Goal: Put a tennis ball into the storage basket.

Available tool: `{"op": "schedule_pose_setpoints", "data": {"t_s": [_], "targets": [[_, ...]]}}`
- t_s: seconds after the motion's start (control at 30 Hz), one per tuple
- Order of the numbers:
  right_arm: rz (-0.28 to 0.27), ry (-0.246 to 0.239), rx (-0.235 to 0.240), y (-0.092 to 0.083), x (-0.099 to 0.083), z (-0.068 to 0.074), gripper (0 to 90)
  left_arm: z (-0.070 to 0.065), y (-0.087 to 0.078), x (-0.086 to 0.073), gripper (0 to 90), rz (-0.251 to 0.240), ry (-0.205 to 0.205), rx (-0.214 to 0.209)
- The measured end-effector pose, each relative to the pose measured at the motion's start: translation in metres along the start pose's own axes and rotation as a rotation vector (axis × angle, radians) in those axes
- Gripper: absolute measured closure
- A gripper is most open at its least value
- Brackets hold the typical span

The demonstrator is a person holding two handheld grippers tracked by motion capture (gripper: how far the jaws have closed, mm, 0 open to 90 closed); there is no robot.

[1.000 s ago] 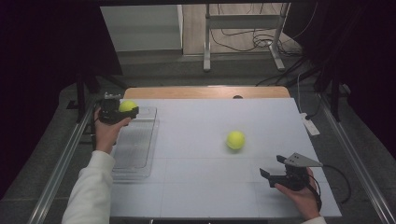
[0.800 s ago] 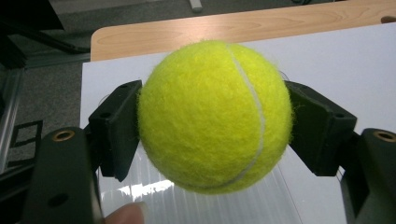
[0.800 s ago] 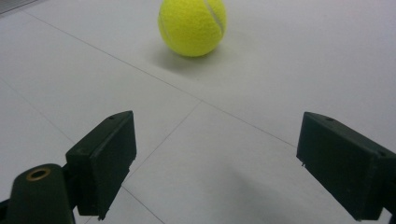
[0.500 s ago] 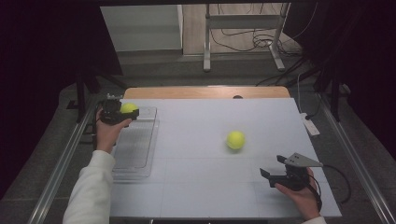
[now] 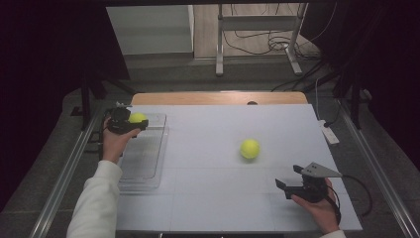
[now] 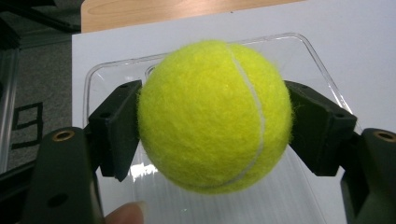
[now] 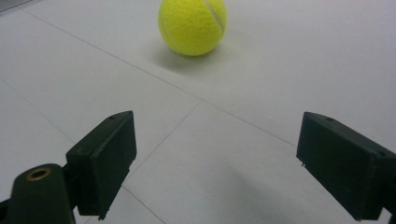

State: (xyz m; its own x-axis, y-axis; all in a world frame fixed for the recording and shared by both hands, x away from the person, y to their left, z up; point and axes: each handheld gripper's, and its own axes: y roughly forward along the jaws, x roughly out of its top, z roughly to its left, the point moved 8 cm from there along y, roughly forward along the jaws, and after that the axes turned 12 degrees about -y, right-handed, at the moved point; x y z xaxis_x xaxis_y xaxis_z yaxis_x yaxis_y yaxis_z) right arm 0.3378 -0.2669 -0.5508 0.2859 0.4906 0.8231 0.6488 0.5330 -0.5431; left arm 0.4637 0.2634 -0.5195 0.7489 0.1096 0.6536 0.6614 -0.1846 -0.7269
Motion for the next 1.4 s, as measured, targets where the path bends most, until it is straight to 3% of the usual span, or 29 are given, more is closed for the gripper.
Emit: {"op": "schedule_pose_setpoints", "data": {"t_s": [0.87,1.4], "targets": [[0.004,0.0,-0.005,0.0,0.0,-0.001,12.7,-0.003,0.013,-0.013,26.2,0.098,0.027,0.011],[0.004,0.001,-0.001,0.001,-0.001,-0.002,12.7,0.001,0.027,-0.022,26.0,0.157,0.067,0.073]]}}
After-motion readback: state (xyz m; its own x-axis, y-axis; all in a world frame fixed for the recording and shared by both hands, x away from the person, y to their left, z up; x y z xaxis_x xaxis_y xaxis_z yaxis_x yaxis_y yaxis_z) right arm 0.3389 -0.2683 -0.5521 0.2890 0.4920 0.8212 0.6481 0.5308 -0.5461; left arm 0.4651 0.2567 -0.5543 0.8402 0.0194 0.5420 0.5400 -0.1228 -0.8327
